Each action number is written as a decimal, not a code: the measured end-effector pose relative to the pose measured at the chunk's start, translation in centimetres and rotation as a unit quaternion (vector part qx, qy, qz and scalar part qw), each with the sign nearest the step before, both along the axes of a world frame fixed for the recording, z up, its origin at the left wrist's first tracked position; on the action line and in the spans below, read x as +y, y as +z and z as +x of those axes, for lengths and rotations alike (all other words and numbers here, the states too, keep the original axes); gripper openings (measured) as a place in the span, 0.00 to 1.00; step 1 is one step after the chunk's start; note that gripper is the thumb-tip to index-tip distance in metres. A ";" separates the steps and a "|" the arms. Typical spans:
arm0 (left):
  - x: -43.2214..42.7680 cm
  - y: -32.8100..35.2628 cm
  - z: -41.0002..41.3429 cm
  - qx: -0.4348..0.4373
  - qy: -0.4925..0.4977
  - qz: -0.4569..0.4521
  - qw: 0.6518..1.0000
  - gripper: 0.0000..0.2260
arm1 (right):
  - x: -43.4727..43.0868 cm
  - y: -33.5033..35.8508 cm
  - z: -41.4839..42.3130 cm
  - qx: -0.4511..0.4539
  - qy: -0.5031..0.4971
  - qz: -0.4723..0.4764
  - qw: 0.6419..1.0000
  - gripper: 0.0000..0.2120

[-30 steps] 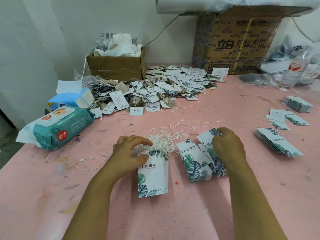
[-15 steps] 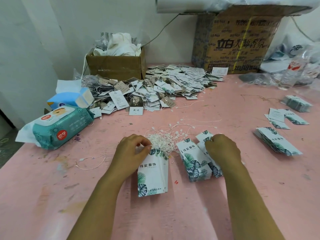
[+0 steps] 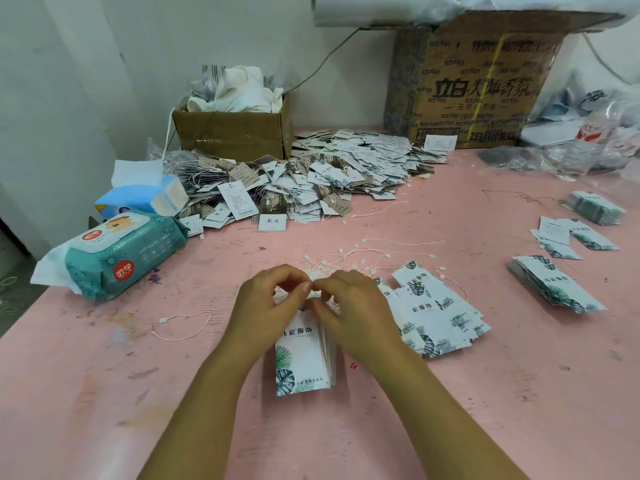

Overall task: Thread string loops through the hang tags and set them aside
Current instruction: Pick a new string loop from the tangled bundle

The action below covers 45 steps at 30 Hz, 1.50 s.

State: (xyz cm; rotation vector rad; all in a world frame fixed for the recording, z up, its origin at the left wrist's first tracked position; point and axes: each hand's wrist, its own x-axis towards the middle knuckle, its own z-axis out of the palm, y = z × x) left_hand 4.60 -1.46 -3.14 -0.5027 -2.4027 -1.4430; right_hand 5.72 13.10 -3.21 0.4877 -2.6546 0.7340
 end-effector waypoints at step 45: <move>0.1 0.0 0.2 -0.076 -0.020 0.063 0.995 0.13 | 2.2 0.3 -0.8 0.043 -0.095 -0.331 0.938 0.05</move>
